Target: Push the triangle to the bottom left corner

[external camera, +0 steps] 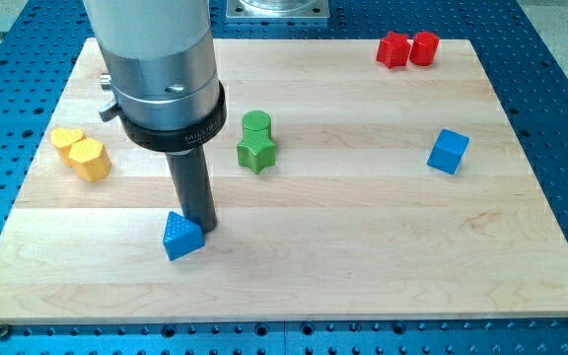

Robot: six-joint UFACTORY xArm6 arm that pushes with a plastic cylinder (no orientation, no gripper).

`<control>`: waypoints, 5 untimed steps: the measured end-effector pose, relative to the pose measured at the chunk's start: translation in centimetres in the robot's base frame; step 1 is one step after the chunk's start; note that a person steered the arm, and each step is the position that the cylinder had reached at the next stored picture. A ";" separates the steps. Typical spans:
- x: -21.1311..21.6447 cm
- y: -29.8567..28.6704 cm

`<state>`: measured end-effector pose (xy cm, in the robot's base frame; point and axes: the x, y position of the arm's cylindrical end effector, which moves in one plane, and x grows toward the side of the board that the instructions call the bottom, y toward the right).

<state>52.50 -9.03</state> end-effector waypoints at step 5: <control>3.4 -8.2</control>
<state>55.85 -17.25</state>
